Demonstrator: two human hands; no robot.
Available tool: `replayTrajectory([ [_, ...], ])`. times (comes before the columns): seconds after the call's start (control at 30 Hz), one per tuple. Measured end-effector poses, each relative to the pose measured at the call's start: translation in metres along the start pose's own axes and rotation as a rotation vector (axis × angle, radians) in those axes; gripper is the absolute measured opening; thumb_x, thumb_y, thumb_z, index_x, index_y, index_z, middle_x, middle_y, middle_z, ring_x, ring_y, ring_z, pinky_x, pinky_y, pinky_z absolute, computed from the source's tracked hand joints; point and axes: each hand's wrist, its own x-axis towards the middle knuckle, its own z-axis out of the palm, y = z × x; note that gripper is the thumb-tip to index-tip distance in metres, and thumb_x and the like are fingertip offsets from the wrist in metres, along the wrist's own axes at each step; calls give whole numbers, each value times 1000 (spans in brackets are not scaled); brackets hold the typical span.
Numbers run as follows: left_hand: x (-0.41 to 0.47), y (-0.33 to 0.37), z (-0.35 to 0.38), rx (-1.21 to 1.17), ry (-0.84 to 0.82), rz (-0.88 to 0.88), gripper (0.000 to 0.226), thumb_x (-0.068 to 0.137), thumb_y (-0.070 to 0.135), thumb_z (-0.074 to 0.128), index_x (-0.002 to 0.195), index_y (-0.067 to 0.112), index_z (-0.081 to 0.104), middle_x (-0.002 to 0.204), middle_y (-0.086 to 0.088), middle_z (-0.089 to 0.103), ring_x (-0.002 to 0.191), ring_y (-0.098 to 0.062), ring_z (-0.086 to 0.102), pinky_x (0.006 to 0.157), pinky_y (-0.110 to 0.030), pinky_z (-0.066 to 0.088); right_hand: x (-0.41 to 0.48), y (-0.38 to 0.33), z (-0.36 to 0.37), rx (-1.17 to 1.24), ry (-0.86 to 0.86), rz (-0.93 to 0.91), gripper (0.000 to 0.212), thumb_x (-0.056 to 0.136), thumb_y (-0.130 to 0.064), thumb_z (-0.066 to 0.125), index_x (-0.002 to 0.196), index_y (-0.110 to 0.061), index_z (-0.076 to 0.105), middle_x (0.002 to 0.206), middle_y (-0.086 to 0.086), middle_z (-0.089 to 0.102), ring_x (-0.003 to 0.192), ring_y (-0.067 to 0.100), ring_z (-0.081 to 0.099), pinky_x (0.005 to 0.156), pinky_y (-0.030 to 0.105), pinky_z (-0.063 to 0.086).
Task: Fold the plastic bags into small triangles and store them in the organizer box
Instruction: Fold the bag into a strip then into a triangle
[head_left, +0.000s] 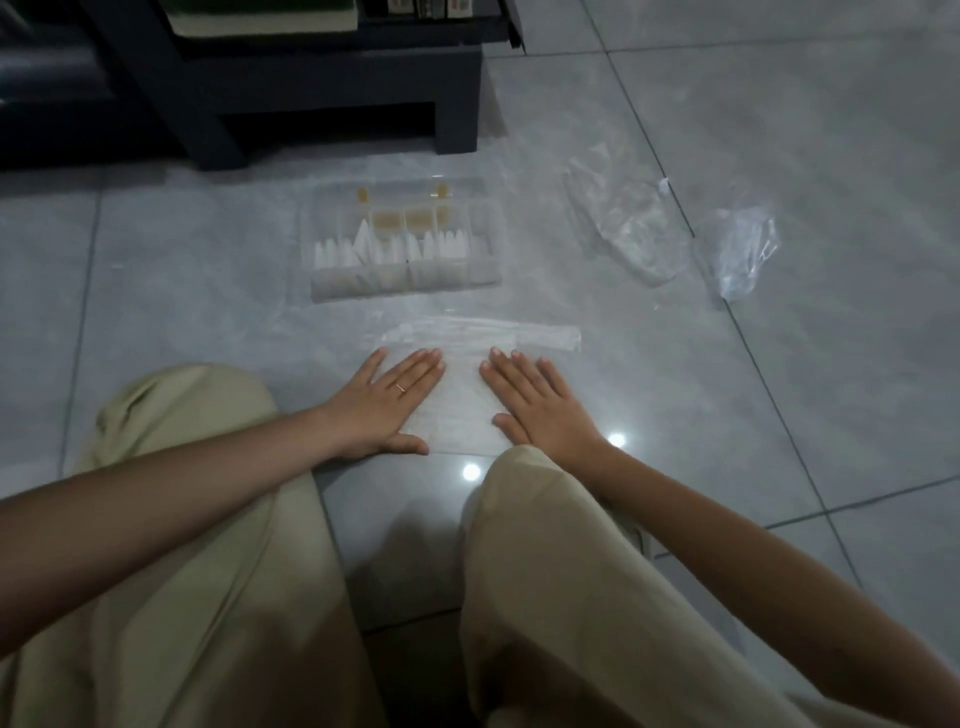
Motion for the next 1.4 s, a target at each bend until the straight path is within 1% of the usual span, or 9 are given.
replayTrajectory([
  [0.23,-5,-13,-9,29,-156,-6,112,46,95,-19,127,23,-47,153,-5,-37,125,-12,-48,102,-39,-34,-33,50,-12,16,-46,126,77,96,-65,12,153,-14,16,159,8,8,147,25,10,118,30,-12],
  [0.37,-17,-3,-25,-91,-212,-103,128,71,75,57,143,22,-34,145,-1,-45,134,-16,-41,112,-44,-21,-35,47,-22,211,64,204,88,88,-74,15,154,-17,5,162,6,1,149,22,1,117,30,-9],
  [0.47,-31,2,-32,-140,-59,-103,104,66,42,75,149,17,16,157,-11,-2,147,-27,-1,116,-41,10,-25,23,-43,394,197,203,72,88,-55,45,145,-13,32,149,10,29,137,24,27,115,34,18],
  [0.53,-35,7,-30,23,148,12,69,56,26,74,120,14,51,136,-15,40,126,-33,42,97,-42,40,-17,6,-52,449,196,135,58,88,-40,59,137,-13,43,138,8,42,127,23,40,109,35,29],
  [0.63,-30,19,-30,145,220,148,34,53,16,70,87,15,61,105,-11,58,92,-29,57,62,-37,49,-6,-17,-54,503,134,62,55,87,-31,67,134,-14,46,131,5,50,121,20,45,104,35,34],
  [0.8,-18,24,-25,130,244,129,29,56,15,78,82,14,64,91,-7,60,77,-26,59,45,-34,45,5,-52,-43,416,-10,62,79,78,-46,73,142,-18,37,138,4,42,125,21,39,103,32,30],
  [0.97,-13,19,-22,-210,266,-14,12,73,17,59,84,20,58,104,4,54,98,-18,50,60,-31,39,12,-76,-28,275,-39,164,72,80,-39,66,142,-22,33,141,0,34,129,21,33,105,31,28],
  [1.23,-13,3,-29,-696,219,-39,5,60,42,46,64,38,47,86,8,56,76,-10,55,70,-39,50,12,-60,-34,200,130,207,28,83,-13,56,110,-15,63,110,4,63,102,25,55,85,31,35],
  [1.4,-20,7,-28,-580,120,36,53,58,57,60,101,28,52,113,9,51,106,-10,45,87,-32,45,9,-48,-48,347,1,252,16,87,-17,53,93,-13,68,86,5,67,82,25,59,69,34,43],
])
